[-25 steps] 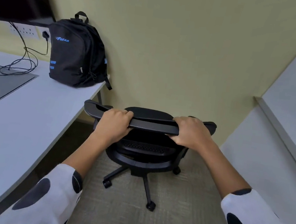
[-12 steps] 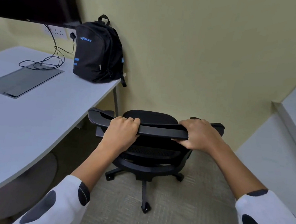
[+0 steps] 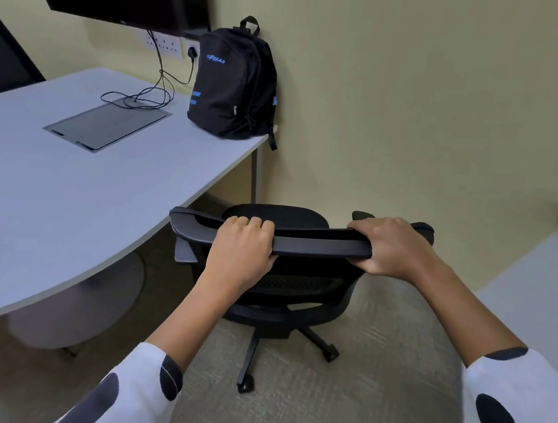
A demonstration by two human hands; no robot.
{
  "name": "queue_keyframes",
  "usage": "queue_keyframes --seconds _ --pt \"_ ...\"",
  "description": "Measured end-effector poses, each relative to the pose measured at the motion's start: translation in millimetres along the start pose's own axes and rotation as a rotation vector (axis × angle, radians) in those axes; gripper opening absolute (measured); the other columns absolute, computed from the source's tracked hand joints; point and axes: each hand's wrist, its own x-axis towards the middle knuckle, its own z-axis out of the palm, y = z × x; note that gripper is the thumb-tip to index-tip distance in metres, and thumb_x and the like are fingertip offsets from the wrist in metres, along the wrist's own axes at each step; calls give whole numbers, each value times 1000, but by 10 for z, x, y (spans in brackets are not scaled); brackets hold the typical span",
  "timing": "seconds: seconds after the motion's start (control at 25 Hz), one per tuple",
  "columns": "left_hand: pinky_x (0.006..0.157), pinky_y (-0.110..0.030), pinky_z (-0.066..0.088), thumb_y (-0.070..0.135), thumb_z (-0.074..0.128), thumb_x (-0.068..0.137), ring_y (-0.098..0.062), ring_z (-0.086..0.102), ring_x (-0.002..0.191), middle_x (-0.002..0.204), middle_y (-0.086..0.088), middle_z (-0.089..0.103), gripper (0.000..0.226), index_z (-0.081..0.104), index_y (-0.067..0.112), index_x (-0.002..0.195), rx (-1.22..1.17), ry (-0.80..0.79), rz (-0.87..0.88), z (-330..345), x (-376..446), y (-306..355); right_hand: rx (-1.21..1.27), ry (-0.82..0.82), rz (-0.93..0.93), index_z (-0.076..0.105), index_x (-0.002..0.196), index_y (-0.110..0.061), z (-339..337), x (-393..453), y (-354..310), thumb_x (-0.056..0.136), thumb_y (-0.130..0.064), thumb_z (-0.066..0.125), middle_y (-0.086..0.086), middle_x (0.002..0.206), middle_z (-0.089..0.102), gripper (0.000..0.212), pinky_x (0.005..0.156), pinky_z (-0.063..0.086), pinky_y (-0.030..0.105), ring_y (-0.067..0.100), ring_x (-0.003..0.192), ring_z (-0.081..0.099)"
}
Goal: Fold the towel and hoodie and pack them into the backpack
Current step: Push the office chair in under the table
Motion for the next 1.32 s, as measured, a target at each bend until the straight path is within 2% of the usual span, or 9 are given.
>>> queue_keyframes --seconds 0.16,0.36,0.52,0.72,0.88,0.96,1.04,1.12,1.32 --pt "77 -36 43 49 58 83 -25 60 79 86 -4 61 38 55 12 92 0 -66 -49 -37 -22 40 57 12 -50 64 105 -24 -7 92 72 63 -59 29 -8 91 69 65 71 44 31 21 86 64" --pt "87 -36 39 66 45 85 -23 56 101 108 -1 56 60 48 16 117 -32 -180 -66 -79 145 56 79 13 -159 64 106 -27 1 353 342 63 -58 31 -10 92 68 63 67 38 28 18 86 64" --pt "97 -39 39 73 42 81 -23 52 116 131 1 50 79 26 28 144 -47 -330 -139 -20 284 -47 98 1 -258 63 113 -24 61 635 649 68 -52 46 -9 98 68 55 72 42 29 17 91 63" --pt "96 -38 38 79 37 78 -23 51 119 136 0 51 91 20 25 148 18 -355 -296 118 540 103 109 -44 -350 59 117 -26 154 1071 1021 69 -48 51 -7 99 67 53 77 48 33 17 92 63" --pt "92 -38 40 75 41 80 -24 54 114 128 -1 56 82 34 22 142 42 -313 -409 169 758 208 97 -62 -397 55 125 -24 201 1449 1225 75 -33 64 -4 107 65 52 82 47 34 21 98 60" --pt "88 -38 41 73 43 80 -24 56 110 122 -1 59 75 39 23 136 59 -300 -448 212 873 217 66 -45 -409 51 132 -19 215 1621 1259 77 -28 66 0 115 63 58 95 42 34 24 106 56" --pt "87 -37 41 71 45 81 -24 56 110 122 -1 59 73 39 23 135 71 -309 -484 245 980 187 27 2 -442 45 138 -12 266 1729 1205 79 -33 69 5 125 59 67 110 30 37 25 116 52" --pt "88 -37 40 70 46 82 -25 55 111 124 -1 58 74 38 22 137 85 -328 -520 274 1069 128 19 41 -473 40 142 -11 321 1788 1084 79 -47 69 5 134 54 78 115 20 38 24 124 47" --pt "86 -36 40 71 47 81 -24 57 106 119 0 59 72 40 23 135 91 -340 -574 351 1197 -95 83 -4 -486 39 143 -18 295 2134 912 64 -74 65 -2 136 52 100 112 27 36 19 126 47"
